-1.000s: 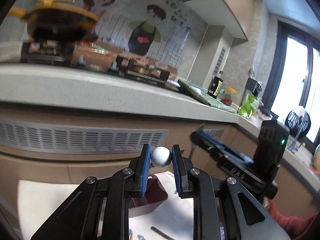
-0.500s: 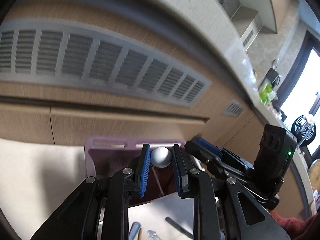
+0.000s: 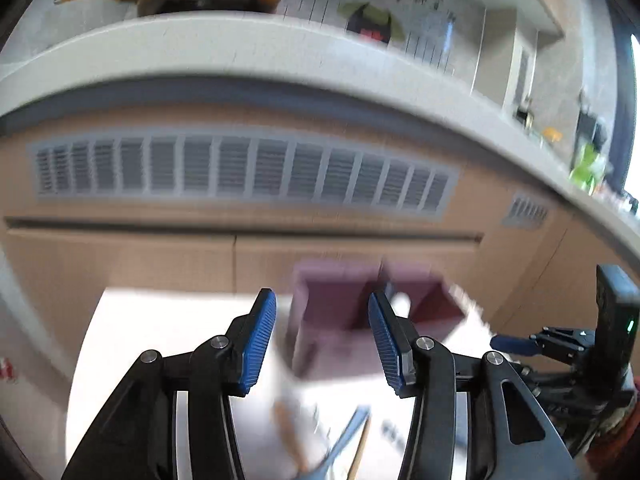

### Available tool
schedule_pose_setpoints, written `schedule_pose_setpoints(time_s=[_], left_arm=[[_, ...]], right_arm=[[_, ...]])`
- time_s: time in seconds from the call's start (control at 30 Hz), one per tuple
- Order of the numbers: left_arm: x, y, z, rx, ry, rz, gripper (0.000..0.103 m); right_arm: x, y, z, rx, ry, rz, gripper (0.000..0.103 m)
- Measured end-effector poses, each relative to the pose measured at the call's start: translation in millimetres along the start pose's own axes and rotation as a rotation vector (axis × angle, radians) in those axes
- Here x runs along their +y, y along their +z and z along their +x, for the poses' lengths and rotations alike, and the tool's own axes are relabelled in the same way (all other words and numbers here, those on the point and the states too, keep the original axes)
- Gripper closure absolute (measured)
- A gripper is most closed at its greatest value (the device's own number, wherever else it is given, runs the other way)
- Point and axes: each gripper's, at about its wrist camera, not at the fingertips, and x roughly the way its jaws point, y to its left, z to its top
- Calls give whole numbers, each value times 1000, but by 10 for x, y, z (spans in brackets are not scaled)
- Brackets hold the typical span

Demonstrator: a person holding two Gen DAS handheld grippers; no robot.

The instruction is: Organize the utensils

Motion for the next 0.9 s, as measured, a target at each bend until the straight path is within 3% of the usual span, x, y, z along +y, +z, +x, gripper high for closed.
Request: schedule_pose_setpoints(time_s=[0.1,0.2,0.37,0.43,0.47,0.5,0.6,0.9], left_arm=[[-47,-364,-33,73,46,46,54],[-123,-719,-80,133,84,90,54],[-12,-1071,-77,243,54,-26,54],[42,-1162,-87,253,50,-56,54],[31,-1207,-86,258,49,-63,54],[51,-1231,-92,265,45,-66,54],[64,-1261,-74,285,36,-58,54],[-114,-1215,4,299,-46,-20,54]], right_arm=[[81,-449,220,118,-24,-27,73],[71,-698,336,171,14,45,74],[94,-876,482,209,10,97,74],[117,-916,456,192,-6,68,78],[173,-909,440,193,-20,56,90],[195,-916,425,195,-41,45,92],[120,-929,282,194,-18,89,92],[-246,-873,-316,61,-41,247,92]])
